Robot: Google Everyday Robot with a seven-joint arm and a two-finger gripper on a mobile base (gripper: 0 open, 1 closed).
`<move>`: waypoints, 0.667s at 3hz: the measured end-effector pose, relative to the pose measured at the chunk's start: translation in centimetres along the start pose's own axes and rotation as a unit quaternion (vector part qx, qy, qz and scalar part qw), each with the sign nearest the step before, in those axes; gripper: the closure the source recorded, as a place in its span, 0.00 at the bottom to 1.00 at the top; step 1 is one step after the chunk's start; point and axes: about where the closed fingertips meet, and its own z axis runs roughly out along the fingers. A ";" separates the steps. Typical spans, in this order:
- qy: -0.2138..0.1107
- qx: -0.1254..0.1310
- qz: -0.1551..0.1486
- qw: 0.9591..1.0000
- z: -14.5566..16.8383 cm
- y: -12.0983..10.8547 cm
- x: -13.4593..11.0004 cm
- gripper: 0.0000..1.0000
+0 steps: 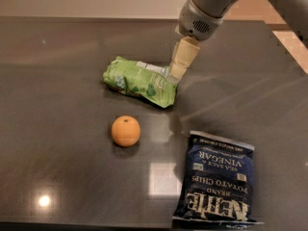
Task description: Pick green rice chip bag
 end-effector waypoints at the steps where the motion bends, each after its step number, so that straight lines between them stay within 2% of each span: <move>1: 0.005 -0.021 -0.010 1.000 3.2 -0.3 -1.7 0.00; 2: 0.018 -0.037 -0.017 0.999 6.2 -0.5 -2.6 0.00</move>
Offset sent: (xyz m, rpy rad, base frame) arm 0.0327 0.0656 -0.0699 -0.0672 0.0959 0.0745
